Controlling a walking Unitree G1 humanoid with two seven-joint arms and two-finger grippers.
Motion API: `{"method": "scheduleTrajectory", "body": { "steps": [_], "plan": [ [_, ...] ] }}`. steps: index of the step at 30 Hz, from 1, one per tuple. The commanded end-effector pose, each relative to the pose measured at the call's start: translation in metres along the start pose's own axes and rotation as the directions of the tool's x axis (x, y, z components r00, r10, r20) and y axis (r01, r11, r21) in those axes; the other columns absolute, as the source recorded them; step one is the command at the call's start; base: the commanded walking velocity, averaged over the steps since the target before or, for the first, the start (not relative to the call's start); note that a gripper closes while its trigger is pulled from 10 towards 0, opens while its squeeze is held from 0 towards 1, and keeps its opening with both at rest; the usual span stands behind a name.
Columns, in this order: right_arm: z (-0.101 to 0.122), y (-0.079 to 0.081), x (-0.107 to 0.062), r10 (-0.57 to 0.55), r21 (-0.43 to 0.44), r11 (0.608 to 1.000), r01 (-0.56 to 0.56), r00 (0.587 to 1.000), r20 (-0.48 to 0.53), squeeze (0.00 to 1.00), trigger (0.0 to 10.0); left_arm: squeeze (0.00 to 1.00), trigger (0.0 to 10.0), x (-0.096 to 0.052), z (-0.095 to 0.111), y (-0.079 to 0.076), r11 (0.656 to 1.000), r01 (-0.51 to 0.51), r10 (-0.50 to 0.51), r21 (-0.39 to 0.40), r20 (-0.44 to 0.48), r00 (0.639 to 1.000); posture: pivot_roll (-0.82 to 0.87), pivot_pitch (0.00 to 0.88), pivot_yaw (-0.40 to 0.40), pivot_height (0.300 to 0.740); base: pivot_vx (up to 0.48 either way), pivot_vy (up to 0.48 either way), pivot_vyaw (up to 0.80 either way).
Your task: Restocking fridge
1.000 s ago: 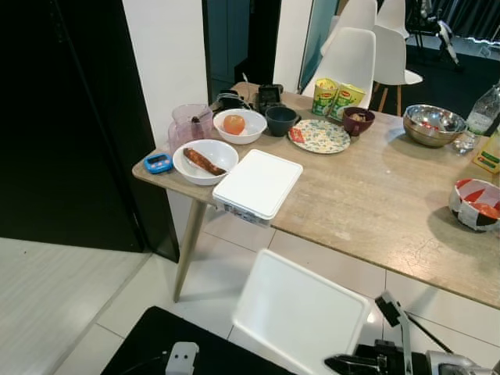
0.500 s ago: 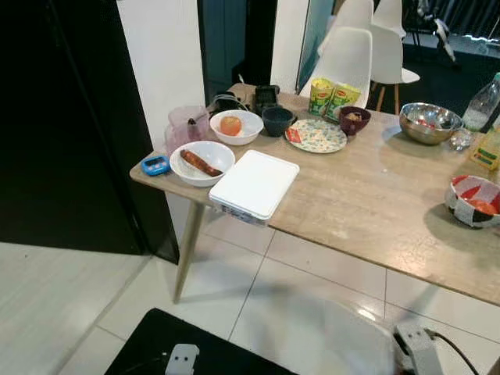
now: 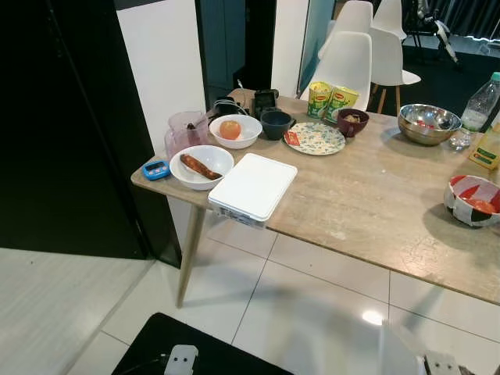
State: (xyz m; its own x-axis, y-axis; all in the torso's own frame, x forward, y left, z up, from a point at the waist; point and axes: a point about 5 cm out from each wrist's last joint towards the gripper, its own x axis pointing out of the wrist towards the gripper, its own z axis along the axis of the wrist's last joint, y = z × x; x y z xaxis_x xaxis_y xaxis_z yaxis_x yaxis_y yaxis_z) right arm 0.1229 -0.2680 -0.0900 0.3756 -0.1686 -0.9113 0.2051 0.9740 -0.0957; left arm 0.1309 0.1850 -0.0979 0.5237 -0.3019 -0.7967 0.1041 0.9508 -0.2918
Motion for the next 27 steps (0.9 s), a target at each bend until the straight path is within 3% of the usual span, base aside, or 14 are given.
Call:
{"method": "scheduleTrajectory", "body": {
  "steps": [1,11,27],
  "plan": [
    [-0.003,0.001,0.000,-0.014,0.032,0.999,0.014,1.000,-0.007,0.00,10.0,0.00,10.0,0.001,0.000,0.000,1.000,-0.007,0.007,-0.004,-0.010,1.000,0.10,0.000,-0.041,0.740,0.000,0.000,0.00],
    [-0.004,0.010,0.002,-0.029,0.003,1.000,0.029,0.999,-0.017,0.00,10.0,0.00,10.0,0.004,0.002,-0.003,1.000,-0.019,0.019,-0.005,-0.014,1.000,0.09,0.000,-0.044,0.740,0.000,0.000,0.00],
    [-0.001,0.017,0.003,-0.021,-0.056,0.998,0.020,1.000,-0.015,0.00,10.0,0.00,10.0,0.006,0.003,-0.006,0.999,-0.028,0.028,0.024,-0.026,0.999,0.08,0.000,-0.044,0.740,-0.271,0.000,0.00]
  ]
}}
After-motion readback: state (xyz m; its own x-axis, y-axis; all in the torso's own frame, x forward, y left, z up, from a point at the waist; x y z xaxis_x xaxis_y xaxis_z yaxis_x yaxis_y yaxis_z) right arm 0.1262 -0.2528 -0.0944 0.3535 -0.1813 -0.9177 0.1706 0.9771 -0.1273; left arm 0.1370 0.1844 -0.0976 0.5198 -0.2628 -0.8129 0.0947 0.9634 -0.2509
